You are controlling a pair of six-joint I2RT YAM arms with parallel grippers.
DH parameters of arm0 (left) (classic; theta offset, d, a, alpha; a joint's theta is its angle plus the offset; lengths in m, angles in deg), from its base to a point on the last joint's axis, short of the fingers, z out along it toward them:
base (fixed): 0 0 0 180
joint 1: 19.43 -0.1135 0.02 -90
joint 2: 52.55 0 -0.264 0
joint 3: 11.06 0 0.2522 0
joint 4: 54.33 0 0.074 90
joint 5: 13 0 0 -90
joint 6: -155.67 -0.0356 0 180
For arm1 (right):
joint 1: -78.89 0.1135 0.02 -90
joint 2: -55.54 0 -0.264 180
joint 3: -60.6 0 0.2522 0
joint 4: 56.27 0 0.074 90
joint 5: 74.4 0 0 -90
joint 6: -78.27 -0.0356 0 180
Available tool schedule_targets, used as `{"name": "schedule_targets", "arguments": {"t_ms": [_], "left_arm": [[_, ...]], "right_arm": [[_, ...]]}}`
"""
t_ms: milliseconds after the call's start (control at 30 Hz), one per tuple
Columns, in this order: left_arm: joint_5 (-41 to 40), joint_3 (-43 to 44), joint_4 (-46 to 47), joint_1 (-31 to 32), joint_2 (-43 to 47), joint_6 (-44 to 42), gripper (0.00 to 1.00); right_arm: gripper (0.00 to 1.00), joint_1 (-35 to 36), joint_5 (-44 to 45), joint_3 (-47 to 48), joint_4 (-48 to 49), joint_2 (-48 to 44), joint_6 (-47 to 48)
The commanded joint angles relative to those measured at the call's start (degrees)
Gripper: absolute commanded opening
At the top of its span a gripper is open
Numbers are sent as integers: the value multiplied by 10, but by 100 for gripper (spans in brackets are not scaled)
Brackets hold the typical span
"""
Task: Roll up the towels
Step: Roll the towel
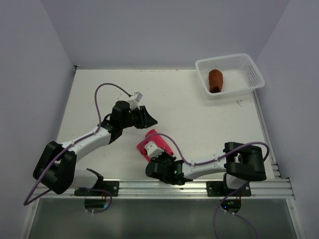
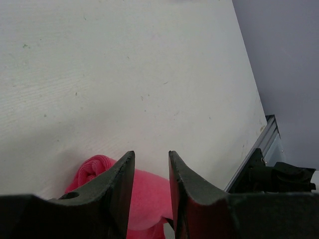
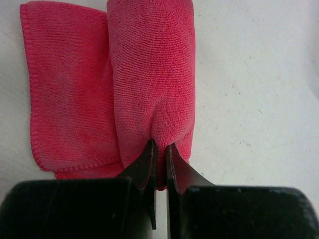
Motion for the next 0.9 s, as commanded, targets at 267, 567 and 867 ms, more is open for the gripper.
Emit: {"name": "schedule_targets", "arguments": {"t_ms": [267, 567, 867], "left_arm": [[-7, -78, 76, 68, 41, 55, 37], [-46, -168, 127, 98, 9, 81, 37], [-53, -213, 173, 98, -19, 95, 37]], "right_arm": [[0, 36, 22, 35, -19, 41, 7], [6, 31, -10, 21, -38, -1, -23], [43, -19, -107, -5, -46, -149, -60]]}}
